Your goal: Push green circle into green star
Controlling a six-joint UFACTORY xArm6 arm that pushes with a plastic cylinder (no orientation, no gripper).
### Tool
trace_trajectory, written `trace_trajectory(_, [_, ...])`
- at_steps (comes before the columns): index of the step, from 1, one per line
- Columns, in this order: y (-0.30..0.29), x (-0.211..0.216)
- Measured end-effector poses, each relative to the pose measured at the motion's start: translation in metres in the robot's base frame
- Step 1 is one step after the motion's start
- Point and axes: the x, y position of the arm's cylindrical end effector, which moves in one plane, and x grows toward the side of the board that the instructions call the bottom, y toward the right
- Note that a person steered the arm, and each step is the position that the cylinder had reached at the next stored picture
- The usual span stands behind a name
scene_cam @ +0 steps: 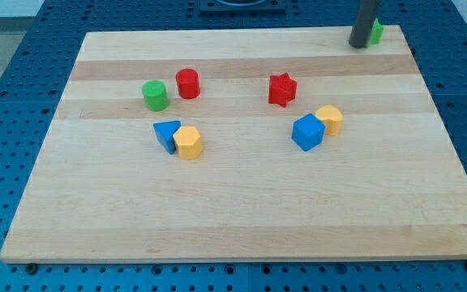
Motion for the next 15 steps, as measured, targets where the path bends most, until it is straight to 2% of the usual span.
trace_trajectory(1, [-0.013, 0.002])
trace_trajectory(2, [-0.071, 0.026])
trace_trajectory(3, [-0.109, -0.004])
trace_trajectory(4, [-0.190, -0.039])
trace_trajectory(5, [-0.301, -0.029])
trace_trajectory(6, [-0.361, -0.005])
trace_trajectory(8, [-0.400, 0.105])
trace_trajectory(9, [-0.404, 0.138])
trace_trajectory(10, [-0.384, 0.152])
trace_trajectory(11, [-0.348, 0.142])
trace_trajectory(13, [-0.327, 0.085])
trace_trajectory(14, [-0.334, 0.065])
trace_trajectory(15, [-0.382, 0.065])
